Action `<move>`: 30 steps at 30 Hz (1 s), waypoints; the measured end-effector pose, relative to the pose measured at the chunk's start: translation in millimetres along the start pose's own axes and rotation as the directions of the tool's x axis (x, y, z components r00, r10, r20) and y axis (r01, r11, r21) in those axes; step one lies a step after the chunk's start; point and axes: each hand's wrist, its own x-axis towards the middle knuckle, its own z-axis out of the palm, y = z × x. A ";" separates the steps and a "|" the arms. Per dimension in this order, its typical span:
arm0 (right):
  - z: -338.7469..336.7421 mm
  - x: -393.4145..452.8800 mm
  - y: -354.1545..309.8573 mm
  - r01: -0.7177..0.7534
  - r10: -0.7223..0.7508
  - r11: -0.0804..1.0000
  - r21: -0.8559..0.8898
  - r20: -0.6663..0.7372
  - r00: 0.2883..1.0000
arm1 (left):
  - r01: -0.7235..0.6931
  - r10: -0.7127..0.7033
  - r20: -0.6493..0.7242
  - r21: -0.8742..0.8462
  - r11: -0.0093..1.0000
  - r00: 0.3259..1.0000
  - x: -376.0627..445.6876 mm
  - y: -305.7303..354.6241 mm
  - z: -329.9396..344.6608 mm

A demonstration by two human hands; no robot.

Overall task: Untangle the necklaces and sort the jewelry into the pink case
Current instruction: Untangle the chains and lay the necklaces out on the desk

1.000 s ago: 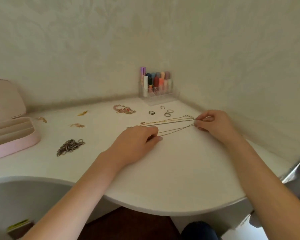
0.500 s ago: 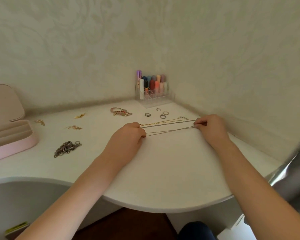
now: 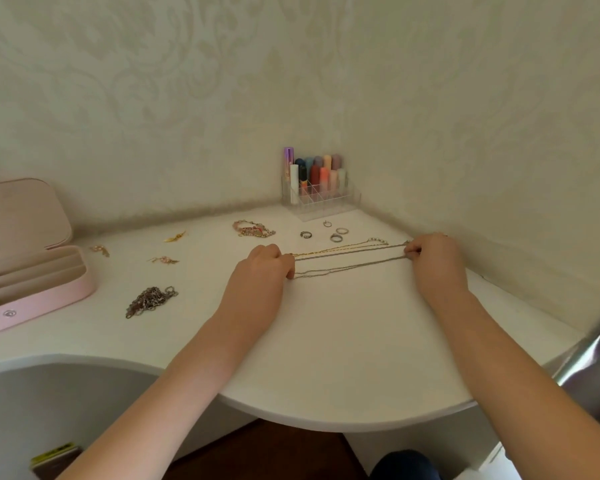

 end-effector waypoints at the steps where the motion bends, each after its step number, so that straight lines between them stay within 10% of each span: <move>1: -0.3 -0.5 0.6 -0.004 0.004 1.000 -0.010 -0.017 1.000 | 0.000 0.000 -0.003 0.014 1.000 1.000 -0.3 -0.3 -0.7; 19: -9.0 -13.0 -17.5 -0.027 0.022 0.993 -0.117 -0.042 0.999 | -0.118 0.124 0.050 -0.106 0.987 0.991 -2.8 -11.8 6.6; 25: -1.1 -23.3 -55.5 0.319 -0.309 0.946 0.048 -0.152 0.939 | 0.167 -0.237 -0.231 -0.286 0.944 0.944 -12.5 -59.2 -23.5; 30: 31.3 -52.8 -149.1 0.643 -0.675 0.733 0.223 0.119 0.728 | 0.258 -0.320 -0.222 -0.270 0.928 0.921 -43.8 -103.1 -51.3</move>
